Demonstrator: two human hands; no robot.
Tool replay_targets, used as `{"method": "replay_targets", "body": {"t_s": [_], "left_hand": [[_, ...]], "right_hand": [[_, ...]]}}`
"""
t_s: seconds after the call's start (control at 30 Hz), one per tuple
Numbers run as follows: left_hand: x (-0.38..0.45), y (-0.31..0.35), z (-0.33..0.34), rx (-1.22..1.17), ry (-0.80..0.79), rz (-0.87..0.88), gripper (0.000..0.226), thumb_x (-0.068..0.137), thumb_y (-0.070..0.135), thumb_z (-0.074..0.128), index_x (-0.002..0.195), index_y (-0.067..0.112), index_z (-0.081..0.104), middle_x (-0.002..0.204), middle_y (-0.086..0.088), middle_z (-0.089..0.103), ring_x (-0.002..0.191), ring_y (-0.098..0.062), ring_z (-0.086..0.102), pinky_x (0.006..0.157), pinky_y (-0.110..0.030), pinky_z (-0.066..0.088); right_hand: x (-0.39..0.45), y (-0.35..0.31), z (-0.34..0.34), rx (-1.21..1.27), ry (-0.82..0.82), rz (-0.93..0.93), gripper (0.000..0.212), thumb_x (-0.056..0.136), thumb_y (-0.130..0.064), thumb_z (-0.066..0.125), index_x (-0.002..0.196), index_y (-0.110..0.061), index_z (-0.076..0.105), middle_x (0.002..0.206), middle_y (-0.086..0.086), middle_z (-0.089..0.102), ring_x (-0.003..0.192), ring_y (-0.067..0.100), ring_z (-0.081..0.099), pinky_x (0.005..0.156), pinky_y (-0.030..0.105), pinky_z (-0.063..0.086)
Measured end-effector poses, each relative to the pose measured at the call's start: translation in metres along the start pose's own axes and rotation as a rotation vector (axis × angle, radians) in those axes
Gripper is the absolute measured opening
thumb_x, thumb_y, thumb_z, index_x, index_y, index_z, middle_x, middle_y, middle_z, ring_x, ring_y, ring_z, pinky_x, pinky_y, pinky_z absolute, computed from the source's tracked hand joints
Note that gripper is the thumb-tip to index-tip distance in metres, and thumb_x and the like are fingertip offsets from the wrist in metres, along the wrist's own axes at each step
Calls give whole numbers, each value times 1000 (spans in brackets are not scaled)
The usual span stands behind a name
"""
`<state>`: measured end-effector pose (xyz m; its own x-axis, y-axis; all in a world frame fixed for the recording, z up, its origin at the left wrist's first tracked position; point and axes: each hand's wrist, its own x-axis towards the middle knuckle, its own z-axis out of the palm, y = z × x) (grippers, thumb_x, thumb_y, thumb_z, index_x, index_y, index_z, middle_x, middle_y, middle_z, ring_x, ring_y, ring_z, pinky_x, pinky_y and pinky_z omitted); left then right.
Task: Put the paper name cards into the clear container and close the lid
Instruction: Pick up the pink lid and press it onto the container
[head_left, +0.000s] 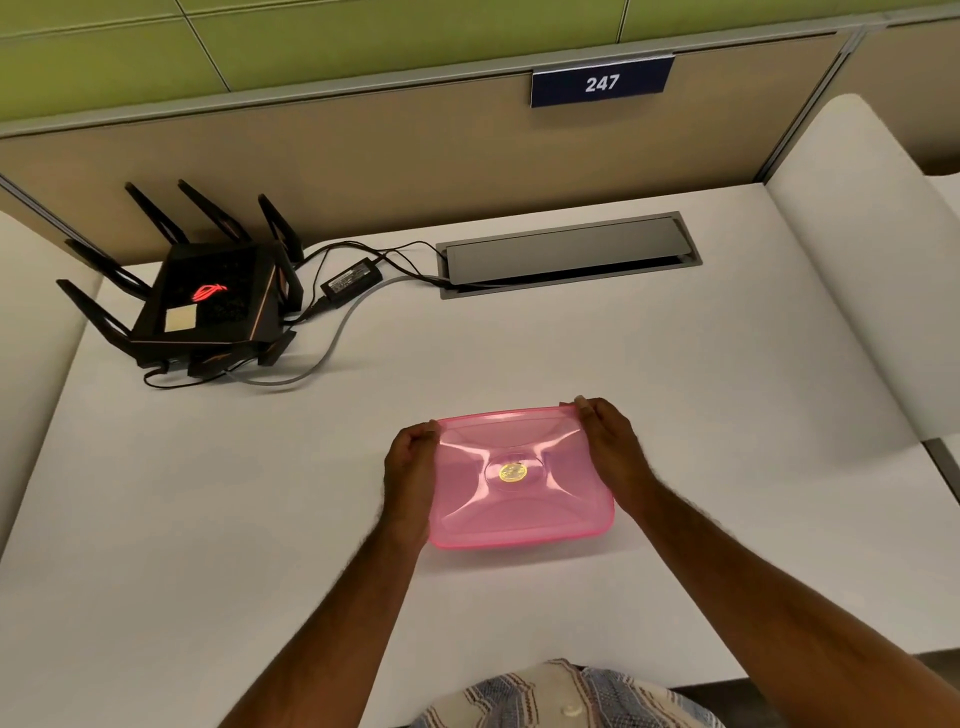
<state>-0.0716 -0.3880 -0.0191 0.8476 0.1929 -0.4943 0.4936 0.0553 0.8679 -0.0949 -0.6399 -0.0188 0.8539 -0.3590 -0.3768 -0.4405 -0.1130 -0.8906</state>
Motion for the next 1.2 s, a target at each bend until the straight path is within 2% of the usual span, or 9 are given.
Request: {"method": "replay_targets", "body": {"t_s": [0.13, 0.23, 0.4, 0.53, 0.7, 0.8, 0.9, 1.03, 1.2], "left_hand": [[-8, 1, -7, 41, -4, -18, 26, 91, 40, 69, 113, 27, 64, 116, 6, 69, 109, -16, 65, 99, -41, 53], [-27, -7, -18, 130, -104, 16, 42, 85, 47, 75, 121, 34, 58, 119, 14, 67, 110, -8, 65, 93, -32, 54], [-57, -29, -32, 246, -234, 41, 68, 72, 54, 83, 129, 57, 46, 120, 39, 58, 108, 19, 55, 87, -14, 46], [-64, -33, -29, 231, -225, 31, 67, 74, 49, 84, 123, 67, 43, 119, 45, 55, 108, 26, 50, 84, -9, 42], [-66, -35, -28, 262, -206, 50, 70, 73, 52, 82, 123, 72, 36, 119, 52, 48, 107, 32, 44, 80, 1, 40], [-60, -36, -31, 263, -225, 57, 74, 76, 45, 84, 136, 54, 41, 125, 40, 54, 114, 19, 50, 88, -11, 44], [-48, -30, -32, 262, -202, 30, 57, 80, 41, 81, 128, 42, 49, 123, 23, 61, 109, 4, 60, 84, -19, 49], [-33, -15, -27, 173, -183, 8, 44, 90, 34, 72, 130, 32, 54, 125, 13, 65, 112, -6, 64, 87, -25, 52], [-30, -17, -18, 143, -207, 16, 43, 98, 21, 59, 139, 31, 50, 132, 6, 63, 118, -15, 62, 100, -37, 51]], "right_hand": [[-14, 7, -8, 8, -46, 25, 35, 102, -49, 50, 118, -20, 60, 114, -5, 65, 106, 12, 63, 87, 28, 49], [-37, 20, -20, 43, -140, 12, 50, 91, -55, 60, 128, -22, 55, 120, -9, 64, 105, 0, 65, 81, 15, 52], [-69, 46, -33, -16, -266, 40, 57, 82, -62, 72, 130, -49, 45, 122, -32, 61, 109, -15, 59, 81, 6, 50], [-76, 51, -31, -55, -284, 28, 68, 86, -50, 74, 142, -41, 37, 133, -28, 53, 112, -19, 55, 82, 1, 45], [-78, 51, -28, -35, -303, -6, 71, 89, -45, 72, 149, -36, 35, 142, -26, 50, 128, -12, 48, 102, 16, 40], [-75, 52, -32, -78, -319, 2, 76, 84, -58, 72, 148, -38, 35, 139, -27, 52, 125, -12, 50, 102, 22, 41], [-65, 46, -33, -58, -303, 18, 78, 80, -64, 72, 145, -37, 38, 137, -20, 56, 122, -6, 55, 101, 24, 45], [-41, 26, -24, -4, -233, -7, 55, 97, -47, 62, 144, -25, 45, 135, -7, 59, 121, 6, 61, 101, 28, 50], [-32, 23, -15, -69, -148, 7, 40, 105, -35, 50, 141, -17, 48, 130, 3, 62, 114, 20, 63, 86, 25, 50]]}}
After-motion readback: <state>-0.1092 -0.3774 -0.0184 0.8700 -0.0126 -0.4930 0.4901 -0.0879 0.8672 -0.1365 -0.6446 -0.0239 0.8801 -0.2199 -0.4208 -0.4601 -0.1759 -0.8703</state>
